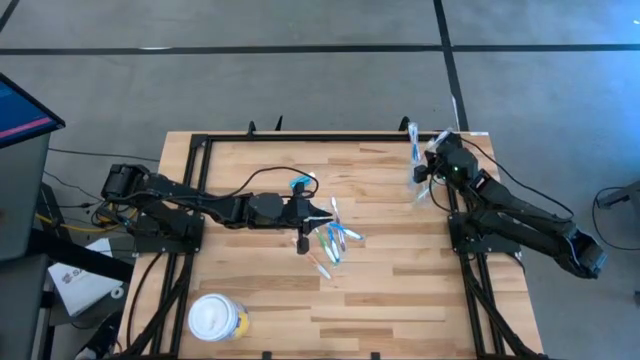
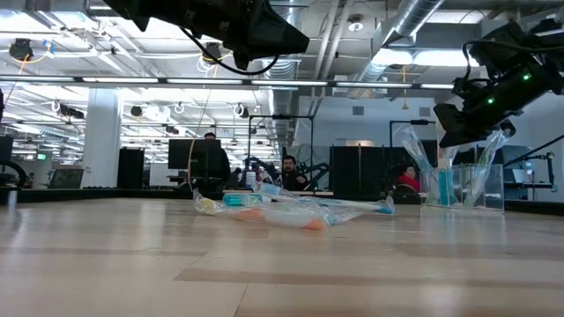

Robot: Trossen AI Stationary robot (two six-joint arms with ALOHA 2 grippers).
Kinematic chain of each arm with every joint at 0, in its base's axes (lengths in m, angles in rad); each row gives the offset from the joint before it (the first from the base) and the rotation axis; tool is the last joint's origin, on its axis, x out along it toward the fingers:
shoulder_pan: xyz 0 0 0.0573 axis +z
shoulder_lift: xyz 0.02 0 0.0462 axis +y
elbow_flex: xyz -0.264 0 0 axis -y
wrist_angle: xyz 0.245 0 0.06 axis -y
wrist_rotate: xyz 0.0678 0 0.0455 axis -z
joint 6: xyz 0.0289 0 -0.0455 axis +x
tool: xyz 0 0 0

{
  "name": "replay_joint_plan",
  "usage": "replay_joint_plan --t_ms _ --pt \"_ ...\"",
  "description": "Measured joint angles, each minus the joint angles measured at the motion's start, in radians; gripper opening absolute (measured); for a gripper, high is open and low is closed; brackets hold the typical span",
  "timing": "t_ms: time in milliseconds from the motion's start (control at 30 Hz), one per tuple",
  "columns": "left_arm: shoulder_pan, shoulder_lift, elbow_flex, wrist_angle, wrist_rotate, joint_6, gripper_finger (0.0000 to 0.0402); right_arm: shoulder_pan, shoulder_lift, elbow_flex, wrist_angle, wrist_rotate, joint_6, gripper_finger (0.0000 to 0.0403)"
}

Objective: Pick & Place toothbrushing station
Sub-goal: Put the orange toothbrush into the transparent organizer

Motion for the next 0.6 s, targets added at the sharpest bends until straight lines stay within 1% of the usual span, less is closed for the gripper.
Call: replay_joint_plan --t_ms 200,300,367,600 --pt "0.0 0.0 0.0 0.0 0.0 0.0 0.0049 0.0 0.0 -0.001 0.002 0.0 0.0 0.0" --pt "0.0 0.0 0.0 0.0 0.0 0.0 0.0049 0.0 0.001 -0.001 -0.002 0.0 0.0 0.0009" --pt "0.0 0.0 0.0 0.0 0.0 0.0 0.0049 0.0 0.001 -0.002 -0.002 0.001 0.0 0.0024" --pt "0.0 0.0 0.0 0.0 0.0 0.0 0.0049 0.0 -0.001 -0.002 -0.001 0.002 -0.001 0.0095"
